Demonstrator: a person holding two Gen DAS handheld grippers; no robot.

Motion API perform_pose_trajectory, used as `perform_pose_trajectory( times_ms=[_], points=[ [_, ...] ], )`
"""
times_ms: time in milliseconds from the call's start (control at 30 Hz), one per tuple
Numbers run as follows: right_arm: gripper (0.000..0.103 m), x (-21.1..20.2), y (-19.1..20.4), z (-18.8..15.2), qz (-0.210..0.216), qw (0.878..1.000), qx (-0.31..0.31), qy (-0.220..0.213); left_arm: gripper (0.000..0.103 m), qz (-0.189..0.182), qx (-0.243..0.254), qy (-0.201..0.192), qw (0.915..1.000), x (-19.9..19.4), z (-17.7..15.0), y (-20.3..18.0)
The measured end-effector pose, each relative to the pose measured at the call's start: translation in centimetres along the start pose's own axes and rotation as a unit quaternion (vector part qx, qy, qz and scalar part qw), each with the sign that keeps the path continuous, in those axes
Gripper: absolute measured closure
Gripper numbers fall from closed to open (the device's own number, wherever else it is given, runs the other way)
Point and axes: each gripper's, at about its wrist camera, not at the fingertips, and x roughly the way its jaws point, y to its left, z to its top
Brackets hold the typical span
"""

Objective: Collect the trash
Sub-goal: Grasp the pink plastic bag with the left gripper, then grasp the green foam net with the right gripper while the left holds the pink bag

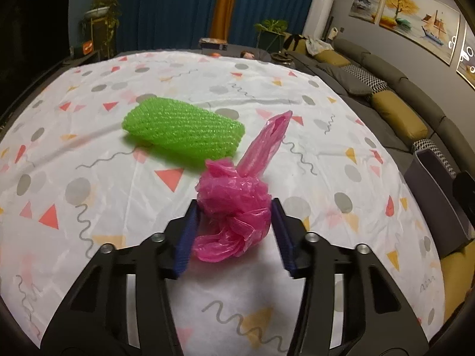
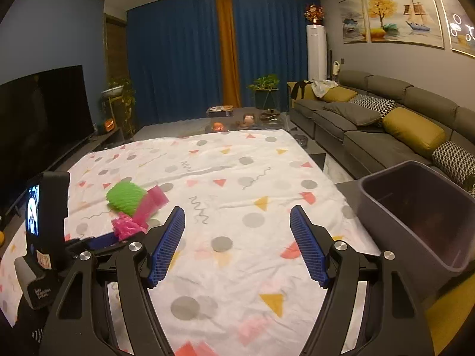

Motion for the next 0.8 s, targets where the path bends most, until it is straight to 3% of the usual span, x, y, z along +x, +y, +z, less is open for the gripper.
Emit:
perform_pose_trajectory(
  times_ms=[167,333,600,800],
  points=[
    [0.031,0.9,1.3,0.2,0.003,1.000,-0.009,0.006,0.067,-0.016,-0.014,0.002,0.9998,0.0,0.0,1.0],
    [0.031,2.1,2.8,0.6,0.014,1.000,-0.016,0.014,0.069,0.002,-0.016,-0.020,0.9997,-2.2,0.6,2.4],
    [0.031,5.4,6.9,0.3,0.039,0.998,-0.042,0.037,0.069,0.102,-0.025,-0.086,0.9907,-6.1,1.6,7.6],
    [0.031,8.6,10.5,0.3,0.052,0.995,-0.066,0.053,0.069,0.124,-0.053,-0.097,0.9860,-6.3,1.8,10.7]
  ],
)
